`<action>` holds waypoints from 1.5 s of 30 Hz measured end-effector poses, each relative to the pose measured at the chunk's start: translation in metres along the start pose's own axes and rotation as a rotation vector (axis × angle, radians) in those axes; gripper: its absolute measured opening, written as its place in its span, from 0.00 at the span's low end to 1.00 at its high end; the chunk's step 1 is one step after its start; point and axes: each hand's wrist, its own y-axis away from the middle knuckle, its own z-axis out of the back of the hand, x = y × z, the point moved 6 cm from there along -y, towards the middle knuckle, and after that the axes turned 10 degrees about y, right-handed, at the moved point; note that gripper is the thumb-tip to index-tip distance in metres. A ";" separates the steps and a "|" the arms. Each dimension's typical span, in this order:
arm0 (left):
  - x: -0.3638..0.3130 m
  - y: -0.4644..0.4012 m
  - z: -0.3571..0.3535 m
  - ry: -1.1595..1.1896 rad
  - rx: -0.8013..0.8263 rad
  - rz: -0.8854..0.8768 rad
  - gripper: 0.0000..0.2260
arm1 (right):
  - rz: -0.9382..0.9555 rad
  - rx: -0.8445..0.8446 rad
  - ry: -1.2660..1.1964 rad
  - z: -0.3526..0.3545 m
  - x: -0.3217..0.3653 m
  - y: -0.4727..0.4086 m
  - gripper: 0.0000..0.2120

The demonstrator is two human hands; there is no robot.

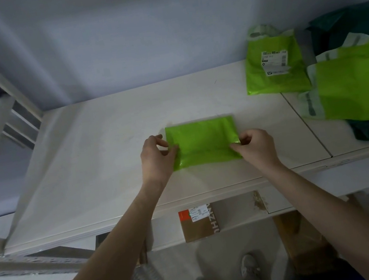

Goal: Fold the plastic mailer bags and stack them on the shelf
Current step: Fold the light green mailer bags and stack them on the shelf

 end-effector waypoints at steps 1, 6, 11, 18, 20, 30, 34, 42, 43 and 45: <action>-0.002 0.001 -0.002 -0.051 0.016 -0.043 0.09 | 0.002 -0.009 -0.003 -0.001 0.001 0.001 0.08; 0.004 0.001 -0.001 -0.370 0.086 -0.197 0.17 | 0.052 -0.040 -0.005 -0.004 0.005 0.004 0.25; -0.023 -0.004 0.000 -0.278 -0.063 -0.332 0.16 | 0.304 -0.239 0.035 0.009 0.042 0.003 0.21; -0.026 -0.015 -0.071 -0.589 0.298 -0.422 0.22 | 0.596 0.026 0.527 -0.058 0.069 -0.002 0.24; -0.013 -0.015 -0.076 -0.624 0.337 -0.384 0.20 | 0.571 0.085 0.601 -0.068 0.058 -0.006 0.24; 0.003 -0.021 -0.083 -0.568 0.436 -0.359 0.32 | 0.561 0.149 0.557 -0.074 0.053 -0.014 0.37; 0.004 -0.024 -0.085 -0.574 0.436 -0.381 0.35 | 0.528 0.185 0.475 -0.071 0.052 -0.018 0.26; 0.003 -0.021 -0.082 -0.509 0.404 -0.308 0.29 | 0.397 0.050 0.605 -0.060 0.041 -0.016 0.34; 0.003 -0.019 -0.081 -0.503 0.398 -0.283 0.26 | 0.372 0.101 0.626 -0.061 0.036 -0.016 0.38; 0.000 -0.017 -0.079 -0.506 0.397 -0.234 0.22 | 0.371 0.127 0.610 -0.061 0.034 -0.017 0.44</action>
